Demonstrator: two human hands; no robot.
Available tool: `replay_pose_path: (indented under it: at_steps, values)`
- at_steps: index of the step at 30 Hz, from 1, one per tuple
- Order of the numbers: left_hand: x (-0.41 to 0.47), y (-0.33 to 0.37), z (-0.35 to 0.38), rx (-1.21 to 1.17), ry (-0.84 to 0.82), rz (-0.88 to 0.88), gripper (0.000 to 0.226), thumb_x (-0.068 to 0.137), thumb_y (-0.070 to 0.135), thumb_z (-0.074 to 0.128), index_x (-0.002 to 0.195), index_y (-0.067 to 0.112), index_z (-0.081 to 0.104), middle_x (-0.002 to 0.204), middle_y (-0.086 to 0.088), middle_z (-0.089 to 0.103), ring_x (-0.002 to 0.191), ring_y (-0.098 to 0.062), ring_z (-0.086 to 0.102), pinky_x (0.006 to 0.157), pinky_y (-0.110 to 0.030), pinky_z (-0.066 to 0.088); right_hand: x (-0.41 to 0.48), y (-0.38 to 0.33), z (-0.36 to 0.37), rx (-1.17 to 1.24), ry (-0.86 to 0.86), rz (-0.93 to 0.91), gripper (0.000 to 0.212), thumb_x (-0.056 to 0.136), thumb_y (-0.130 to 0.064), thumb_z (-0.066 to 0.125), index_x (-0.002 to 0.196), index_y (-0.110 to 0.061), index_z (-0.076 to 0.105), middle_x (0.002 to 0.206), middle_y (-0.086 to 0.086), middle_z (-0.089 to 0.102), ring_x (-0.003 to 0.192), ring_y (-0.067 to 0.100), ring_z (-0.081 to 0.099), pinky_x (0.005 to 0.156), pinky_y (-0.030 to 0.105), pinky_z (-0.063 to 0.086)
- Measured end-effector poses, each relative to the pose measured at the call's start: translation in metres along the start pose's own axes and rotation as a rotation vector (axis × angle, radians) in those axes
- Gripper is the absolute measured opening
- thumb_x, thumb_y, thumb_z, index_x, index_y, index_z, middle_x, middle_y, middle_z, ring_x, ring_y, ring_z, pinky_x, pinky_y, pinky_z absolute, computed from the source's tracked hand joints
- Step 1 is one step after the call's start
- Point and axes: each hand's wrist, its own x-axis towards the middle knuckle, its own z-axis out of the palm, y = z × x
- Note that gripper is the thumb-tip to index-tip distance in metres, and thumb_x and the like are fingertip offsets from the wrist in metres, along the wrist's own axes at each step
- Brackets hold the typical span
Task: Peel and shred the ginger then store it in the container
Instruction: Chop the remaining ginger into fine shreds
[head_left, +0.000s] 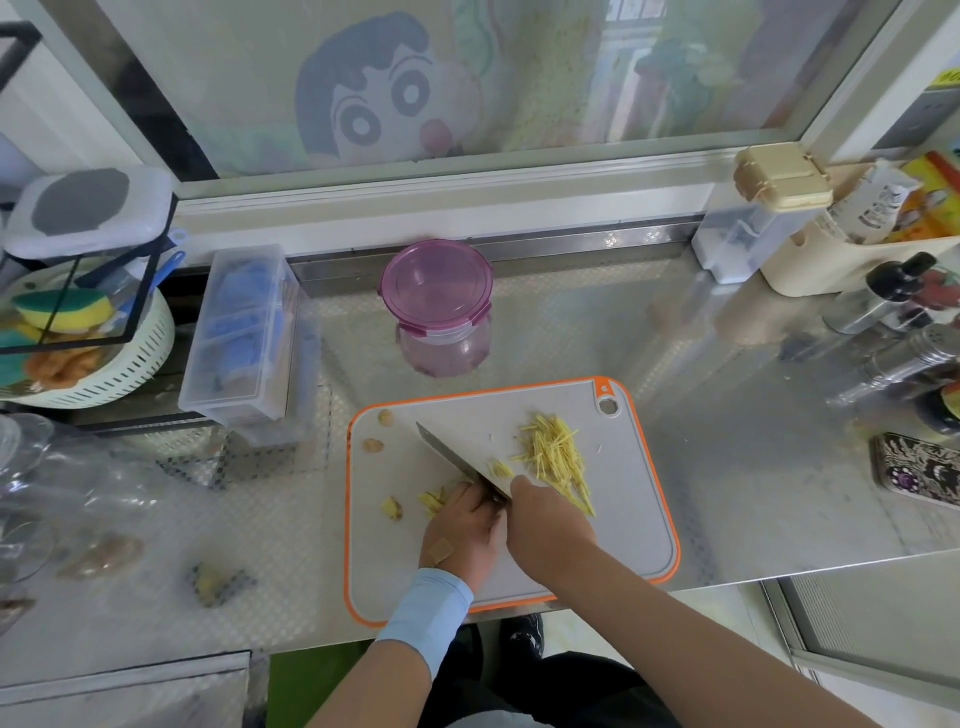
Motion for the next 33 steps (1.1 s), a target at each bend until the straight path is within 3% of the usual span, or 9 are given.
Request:
replay_pose_path:
  at_steps: [5,10,13,16,18,22,26,30,33]
  values:
    - [-0.002,-0.005,0.004,0.000,0.017,-0.003,0.025,0.085,0.020,0.048,0.077,0.019,0.071,0.083,0.005,0.066,0.088,-0.015,0.052,0.058,-0.025,0.051,-0.013,0.014,0.007,-0.023,-0.008,0.027,0.011,0.099,-0.015,0.043,0.097,-0.020,0.033,0.082,0.001,0.049,0.067,0.021,0.049,0.046,0.028,0.031]
    - [-0.003,-0.006,0.002,-0.013,-0.031,-0.046,0.025,0.086,0.021,0.046,0.079,0.020,0.070,0.086,0.006,0.064,0.088,-0.014,0.053,0.058,-0.030,0.052,-0.010,0.008,0.009,-0.011,-0.042,0.064,0.013,0.095,-0.009,0.043,0.097,-0.018,0.034,0.080,0.000,0.045,0.074,0.024,0.051,0.058,0.031,0.040]
    - [0.001,-0.004,-0.003,-0.041,-0.067,-0.053,0.025,0.085,0.022,0.047,0.079,0.022,0.071,0.087,0.007,0.066,0.089,-0.013,0.053,0.061,-0.024,0.051,0.001,-0.003,0.003,-0.024,-0.031,0.046,0.015,0.093,-0.006,0.043,0.103,-0.016,0.040,0.087,0.004,0.052,0.077,0.024,0.051,0.058,0.031,0.039]
    - [0.005,-0.008,-0.014,-0.059,-0.124,-0.050,0.014,0.084,0.015,0.061,0.080,0.022,0.073,0.090,0.008,0.067,0.090,-0.014,0.057,0.066,-0.023,0.051,0.012,-0.011,-0.004,-0.040,-0.021,0.013,0.018,0.096,-0.009,0.043,0.113,-0.013,0.046,0.102,0.008,0.061,0.085,0.026,0.057,0.063,0.032,0.041]
    - [0.009,-0.018,-0.031,-0.106,-0.091,-0.138,0.011,0.082,0.009,0.068,0.084,0.019,0.073,0.094,0.007,0.065,0.092,-0.010,0.054,0.076,-0.022,0.048,0.017,-0.009,-0.004,-0.004,-0.015,0.009,0.013,0.099,-0.017,0.043,0.111,-0.013,0.047,0.106,0.009,0.063,0.092,0.027,0.062,0.064,0.031,0.041]
    - [0.011,-0.045,-0.072,-0.241,0.050,-0.389,0.021,0.083,0.000,0.066,0.090,0.019,0.071,0.093,0.006,0.062,0.085,-0.007,0.055,0.079,-0.008,0.041,0.015,0.002,-0.009,0.136,0.037,0.066,0.014,0.101,-0.028,0.042,0.095,-0.016,0.046,0.092,0.005,0.061,0.077,0.021,0.055,0.057,0.030,0.041]
    - [0.013,-0.052,-0.088,-0.311,-0.002,-0.623,0.023,0.091,0.009,0.057,0.100,0.027,0.067,0.096,0.007,0.066,0.081,-0.007,0.061,0.080,-0.024,0.051,-0.001,-0.001,-0.009,0.263,0.050,0.070,0.019,0.100,-0.032,0.044,0.090,-0.016,0.046,0.079,-0.001,0.054,0.066,0.014,0.052,0.051,0.028,0.037]
    - [0.006,-0.059,-0.098,-0.276,0.023,-0.709,0.027,0.096,0.011,0.048,0.108,0.025,0.067,0.106,0.007,0.066,0.100,-0.011,0.059,0.089,-0.023,0.044,-0.017,-0.015,0.008,0.354,-0.036,0.056,0.018,0.097,-0.032,0.049,0.085,-0.018,0.047,0.083,0.002,0.058,0.065,0.014,0.052,0.050,0.027,0.038]
    - [-0.008,-0.068,-0.103,-0.094,-0.140,-0.623,0.028,0.096,0.014,0.049,0.117,0.025,0.064,0.119,0.005,0.055,0.115,-0.018,0.048,0.103,-0.028,0.037,-0.027,-0.027,0.021,0.378,-0.090,0.057,0.017,0.096,-0.029,0.050,0.084,-0.018,0.047,0.083,0.002,0.057,0.064,0.015,0.051,0.051,0.026,0.038]
